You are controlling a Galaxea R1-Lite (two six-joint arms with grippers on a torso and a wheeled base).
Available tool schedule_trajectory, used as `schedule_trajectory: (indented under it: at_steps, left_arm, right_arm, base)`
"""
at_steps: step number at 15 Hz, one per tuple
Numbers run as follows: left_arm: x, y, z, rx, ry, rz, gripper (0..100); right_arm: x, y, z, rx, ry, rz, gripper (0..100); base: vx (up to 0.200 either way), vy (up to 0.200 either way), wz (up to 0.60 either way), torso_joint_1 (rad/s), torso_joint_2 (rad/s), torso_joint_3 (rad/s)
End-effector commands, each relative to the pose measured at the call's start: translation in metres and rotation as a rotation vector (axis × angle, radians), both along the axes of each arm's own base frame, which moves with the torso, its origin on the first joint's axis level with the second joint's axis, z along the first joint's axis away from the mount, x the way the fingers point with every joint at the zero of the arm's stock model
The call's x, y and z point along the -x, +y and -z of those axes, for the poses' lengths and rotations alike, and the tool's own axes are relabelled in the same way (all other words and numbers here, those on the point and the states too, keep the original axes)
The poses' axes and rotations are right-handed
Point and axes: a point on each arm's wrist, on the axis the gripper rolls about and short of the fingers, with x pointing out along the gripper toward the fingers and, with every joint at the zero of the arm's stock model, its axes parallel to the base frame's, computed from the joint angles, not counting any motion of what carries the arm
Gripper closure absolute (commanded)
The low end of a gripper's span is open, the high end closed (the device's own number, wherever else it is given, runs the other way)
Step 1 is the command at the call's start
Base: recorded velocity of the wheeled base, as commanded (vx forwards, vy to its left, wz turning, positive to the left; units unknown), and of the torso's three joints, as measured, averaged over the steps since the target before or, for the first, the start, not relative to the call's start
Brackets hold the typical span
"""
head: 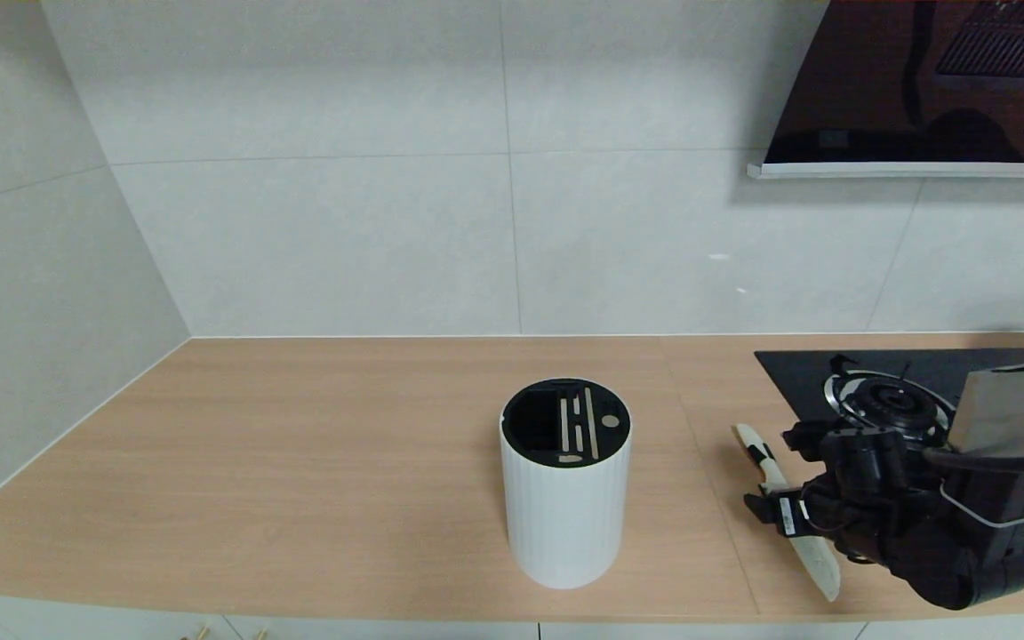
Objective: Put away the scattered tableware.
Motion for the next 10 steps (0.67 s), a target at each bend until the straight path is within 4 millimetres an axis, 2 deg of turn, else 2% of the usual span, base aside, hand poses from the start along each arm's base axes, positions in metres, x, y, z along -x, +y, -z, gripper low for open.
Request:
schedule_trajectory:
  at_steps: [1,10]
  left_arm:
    - [-0.0001,0.0000,-0.0001,0.000,0.001,-0.001,0]
    - [-0.0001,0.0000,-0.0001,0.000,0.001,-0.001,0]
  right_arm:
    - [-0.0010,-0.0001,0.0041,0.001,0.000,0.003,0]
    - [-0.0082,-0.0044,0.0138,0.007,0.000,0.031,0]
  base:
    - [0.000,0.000,0.00,0.000,0.00,0.000]
    - [0.000,0.000,0.00,0.000,0.00,0.000]
